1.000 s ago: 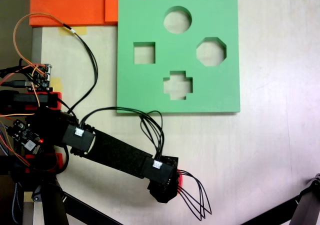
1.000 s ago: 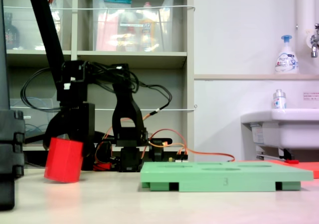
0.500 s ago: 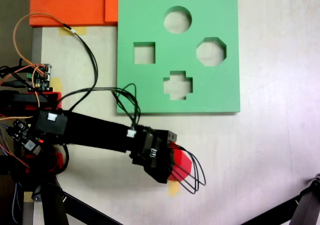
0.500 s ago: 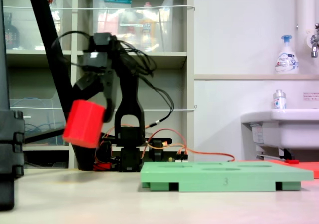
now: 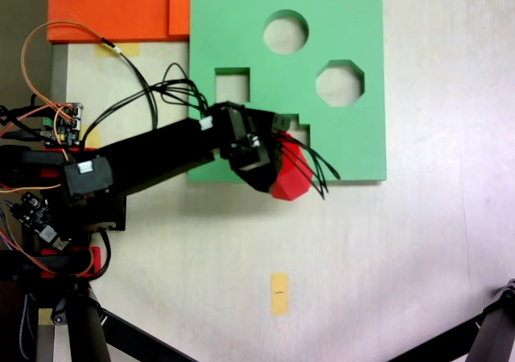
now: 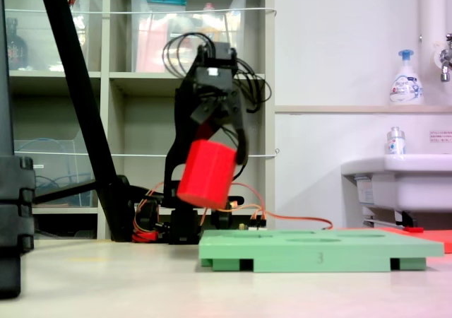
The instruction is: Put the octagonal pillar block into the corresponding hole
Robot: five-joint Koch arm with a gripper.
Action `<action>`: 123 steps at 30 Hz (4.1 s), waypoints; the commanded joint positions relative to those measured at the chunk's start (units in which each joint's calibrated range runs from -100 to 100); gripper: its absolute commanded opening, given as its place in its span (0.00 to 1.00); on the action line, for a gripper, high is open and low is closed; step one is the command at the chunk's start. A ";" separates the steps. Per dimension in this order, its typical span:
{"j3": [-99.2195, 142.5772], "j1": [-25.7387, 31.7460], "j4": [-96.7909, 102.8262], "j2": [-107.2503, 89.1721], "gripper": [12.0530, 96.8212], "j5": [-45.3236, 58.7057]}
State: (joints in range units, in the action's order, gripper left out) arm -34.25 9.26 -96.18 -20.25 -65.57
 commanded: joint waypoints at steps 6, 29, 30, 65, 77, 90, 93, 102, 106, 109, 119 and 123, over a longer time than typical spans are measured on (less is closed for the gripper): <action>-7.43 2.64 2.73 5.58 0.20 -3.08; -7.43 8.45 39.61 19.97 0.20 -15.19; -7.43 8.50 40.48 20.53 0.20 -15.34; -7.73 7.42 36.43 22.62 0.21 -5.62; -10.72 8.89 39.13 28.91 0.21 -6.45; -10.72 9.82 37.40 29.46 0.21 -7.37; -10.72 9.52 37.40 31.28 0.21 -7.62; -11.12 8.50 37.97 33.93 0.21 -7.62; -11.51 8.06 39.22 35.61 0.21 -7.62; -12.11 7.67 39.51 36.87 0.21 -7.62; -15.00 6.79 39.51 41.61 0.21 -7.57; -17.50 6.64 39.51 44.97 0.21 -6.54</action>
State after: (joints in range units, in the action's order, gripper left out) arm -49.44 16.83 -60.74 22.30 -72.84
